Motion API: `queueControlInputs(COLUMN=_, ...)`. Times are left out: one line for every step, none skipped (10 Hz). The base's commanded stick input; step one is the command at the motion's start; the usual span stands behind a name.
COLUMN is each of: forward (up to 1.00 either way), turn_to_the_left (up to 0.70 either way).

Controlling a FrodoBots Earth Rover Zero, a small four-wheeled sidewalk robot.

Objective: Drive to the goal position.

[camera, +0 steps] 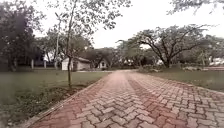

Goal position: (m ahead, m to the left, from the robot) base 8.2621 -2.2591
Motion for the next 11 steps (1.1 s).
queueControlInputs(forward=0.7, turn_to_the_left=0.0)
queueControlInputs(forward=0.7, turn_to_the_left=0.0)
queueControlInputs(forward=0.7, turn_to_the_left=0.0)
queueControlInputs(forward=0.7, turn_to_the_left=0.0)
queueControlInputs(forward=0.7, turn_to_the_left=0.0)
queueControlInputs(forward=0.7, turn_to_the_left=-0.35)
queueControlInputs(forward=0.7, turn_to_the_left=-0.35)
queueControlInputs(forward=0.7, turn_to_the_left=-0.35)
queueControlInputs(forward=0.7, turn_to_the_left=-0.17)
queueControlInputs(forward=0.7, turn_to_the_left=0.0)
queueControlInputs(forward=0.7, turn_to_the_left=0.0)
